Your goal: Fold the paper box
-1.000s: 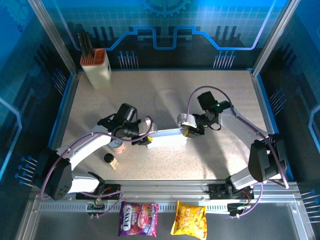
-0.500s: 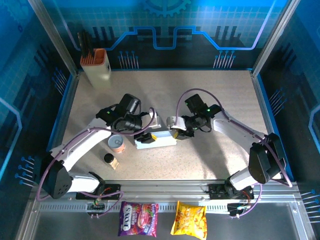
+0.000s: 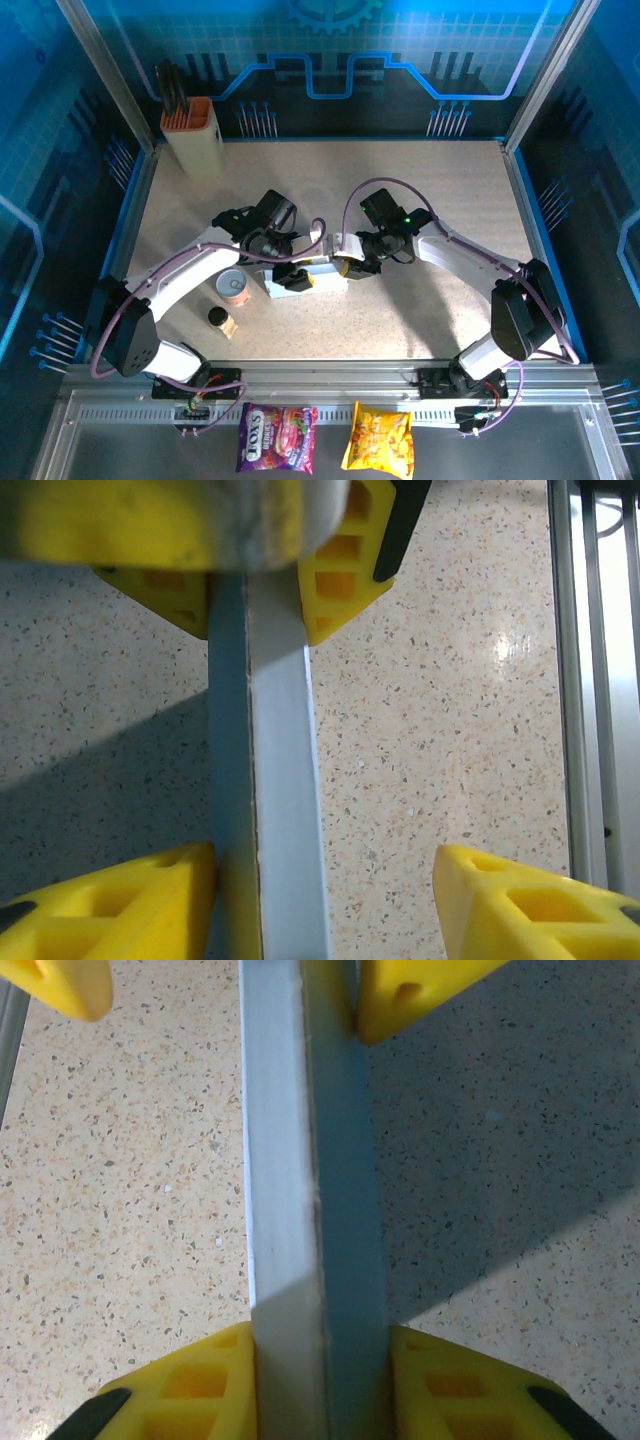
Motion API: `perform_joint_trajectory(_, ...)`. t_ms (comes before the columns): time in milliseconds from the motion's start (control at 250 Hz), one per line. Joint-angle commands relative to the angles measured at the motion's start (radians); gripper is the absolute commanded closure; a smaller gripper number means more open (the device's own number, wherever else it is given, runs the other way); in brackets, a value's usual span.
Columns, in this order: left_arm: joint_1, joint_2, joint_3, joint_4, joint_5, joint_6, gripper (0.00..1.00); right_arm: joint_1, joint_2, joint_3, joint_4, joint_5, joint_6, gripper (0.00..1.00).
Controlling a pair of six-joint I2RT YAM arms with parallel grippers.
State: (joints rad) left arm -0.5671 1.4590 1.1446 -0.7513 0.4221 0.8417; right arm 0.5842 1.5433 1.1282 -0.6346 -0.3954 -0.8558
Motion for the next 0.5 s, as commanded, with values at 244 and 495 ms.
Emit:
perform_joint_trajectory(244,-0.014,0.048,0.000,-0.023,-0.071,-0.025,0.40,0.014,0.015,0.025,-0.009,0.021,0.004,0.74)
perform_joint_trajectory(495,0.001,-0.064,-0.063,0.110,-0.057,-0.056,0.28,0.014,0.004,0.025,-0.005,0.021,0.005,0.74)
